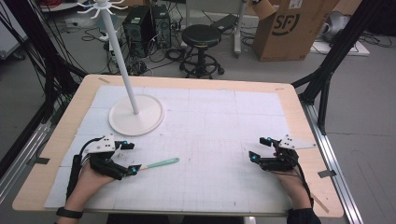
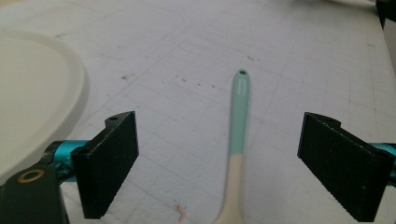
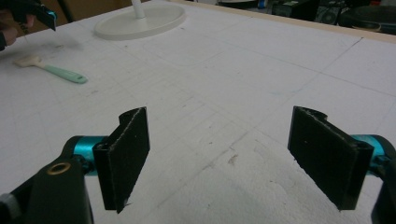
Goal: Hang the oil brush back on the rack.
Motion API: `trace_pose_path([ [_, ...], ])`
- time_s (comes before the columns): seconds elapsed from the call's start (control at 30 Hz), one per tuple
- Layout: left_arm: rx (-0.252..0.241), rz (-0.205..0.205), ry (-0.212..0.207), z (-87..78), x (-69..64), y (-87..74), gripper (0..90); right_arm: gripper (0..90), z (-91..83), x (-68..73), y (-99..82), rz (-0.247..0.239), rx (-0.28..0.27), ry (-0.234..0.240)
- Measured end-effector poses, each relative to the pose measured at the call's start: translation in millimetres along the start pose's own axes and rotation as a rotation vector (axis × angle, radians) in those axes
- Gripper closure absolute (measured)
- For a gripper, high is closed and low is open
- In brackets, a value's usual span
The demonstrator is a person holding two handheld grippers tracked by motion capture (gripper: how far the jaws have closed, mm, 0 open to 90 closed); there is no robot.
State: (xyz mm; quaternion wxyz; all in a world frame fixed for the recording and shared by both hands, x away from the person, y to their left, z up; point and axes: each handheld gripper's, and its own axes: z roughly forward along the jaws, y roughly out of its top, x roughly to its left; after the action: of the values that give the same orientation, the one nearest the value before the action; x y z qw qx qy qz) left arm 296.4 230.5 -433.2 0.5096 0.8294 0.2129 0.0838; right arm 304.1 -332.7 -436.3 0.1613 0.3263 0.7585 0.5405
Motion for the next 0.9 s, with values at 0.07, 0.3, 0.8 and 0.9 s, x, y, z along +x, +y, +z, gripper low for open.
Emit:
trace_pose_path([
  [0.07, 0.014, 0.009, -0.011, 4.7, -1.9, 0.8, 17.2, 20.5, 0.3, -0.1, -0.2, -0.002, 0.000, -0.001],
  [0.3, 0.104, 0.038, -0.022, 14.5, -4.6, -0.9, 27.0, 20.5, 0.4, -0.6, -0.4, -0.002, 0.001, -0.001],
  [0.8, 0.197, 0.044, 0.012, 23.2, -9.4, -3.8, 62.9, 20.7, 1.0, -1.6, -1.7, 0.003, 0.007, -0.002],
  [0.9, 0.201, 0.046, 0.025, 23.0, -10.8, -3.5, 65.8, 20.8, 0.7, -2.0, -1.9, 0.002, 0.005, 0.000],
])
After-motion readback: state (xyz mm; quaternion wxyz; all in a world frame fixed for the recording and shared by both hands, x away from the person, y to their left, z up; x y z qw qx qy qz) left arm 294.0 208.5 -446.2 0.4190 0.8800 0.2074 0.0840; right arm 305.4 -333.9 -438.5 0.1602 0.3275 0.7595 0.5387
